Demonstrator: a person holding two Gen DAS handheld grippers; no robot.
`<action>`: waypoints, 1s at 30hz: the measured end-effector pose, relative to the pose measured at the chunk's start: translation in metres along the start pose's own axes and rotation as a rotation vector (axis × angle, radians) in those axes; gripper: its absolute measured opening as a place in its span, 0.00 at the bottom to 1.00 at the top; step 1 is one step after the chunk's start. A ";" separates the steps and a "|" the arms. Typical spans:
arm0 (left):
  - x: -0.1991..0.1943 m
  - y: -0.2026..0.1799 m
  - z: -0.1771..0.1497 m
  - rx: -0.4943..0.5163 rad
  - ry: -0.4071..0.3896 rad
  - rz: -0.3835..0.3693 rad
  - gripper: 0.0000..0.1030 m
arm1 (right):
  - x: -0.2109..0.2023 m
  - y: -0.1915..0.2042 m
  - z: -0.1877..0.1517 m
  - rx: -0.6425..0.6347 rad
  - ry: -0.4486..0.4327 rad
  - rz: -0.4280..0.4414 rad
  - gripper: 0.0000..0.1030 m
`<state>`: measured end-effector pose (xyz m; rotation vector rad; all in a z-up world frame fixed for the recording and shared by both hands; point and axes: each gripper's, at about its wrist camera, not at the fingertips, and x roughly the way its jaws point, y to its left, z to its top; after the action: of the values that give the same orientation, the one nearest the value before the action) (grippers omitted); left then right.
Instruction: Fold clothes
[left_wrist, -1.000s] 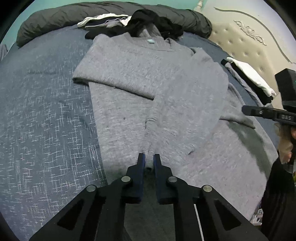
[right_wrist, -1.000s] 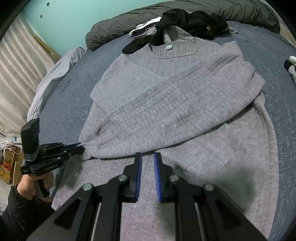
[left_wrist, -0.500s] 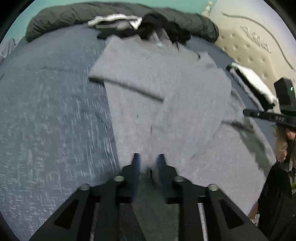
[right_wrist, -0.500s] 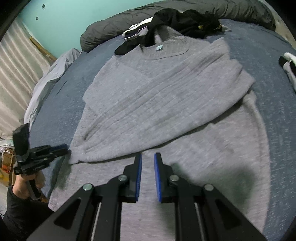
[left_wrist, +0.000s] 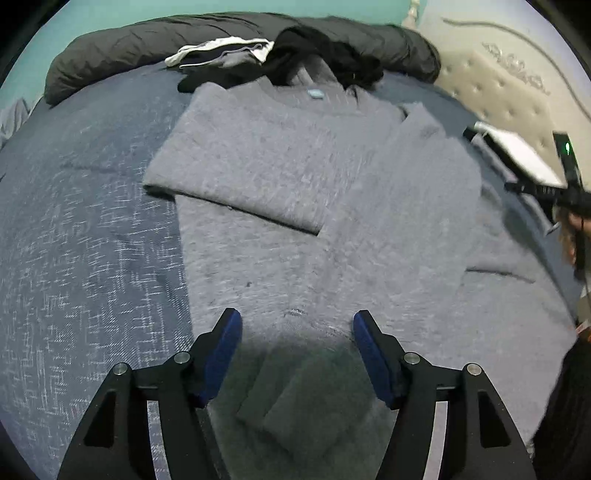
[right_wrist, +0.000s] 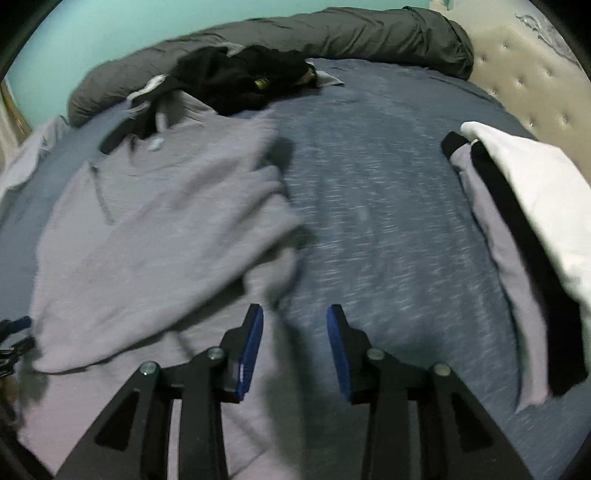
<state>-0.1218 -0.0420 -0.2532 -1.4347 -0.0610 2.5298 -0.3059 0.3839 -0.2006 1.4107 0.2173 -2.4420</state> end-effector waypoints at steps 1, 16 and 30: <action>0.003 0.000 0.000 0.001 0.006 0.007 0.66 | 0.006 -0.003 0.003 -0.008 0.003 -0.013 0.35; 0.018 0.008 0.002 -0.009 0.021 0.023 0.71 | 0.062 -0.002 0.031 -0.094 -0.039 0.073 0.35; 0.026 0.008 0.003 0.005 0.032 0.045 0.73 | 0.062 -0.008 0.035 -0.029 -0.085 0.061 0.06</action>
<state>-0.1385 -0.0438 -0.2752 -1.4902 -0.0177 2.5402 -0.3664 0.3696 -0.2370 1.2793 0.1863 -2.4326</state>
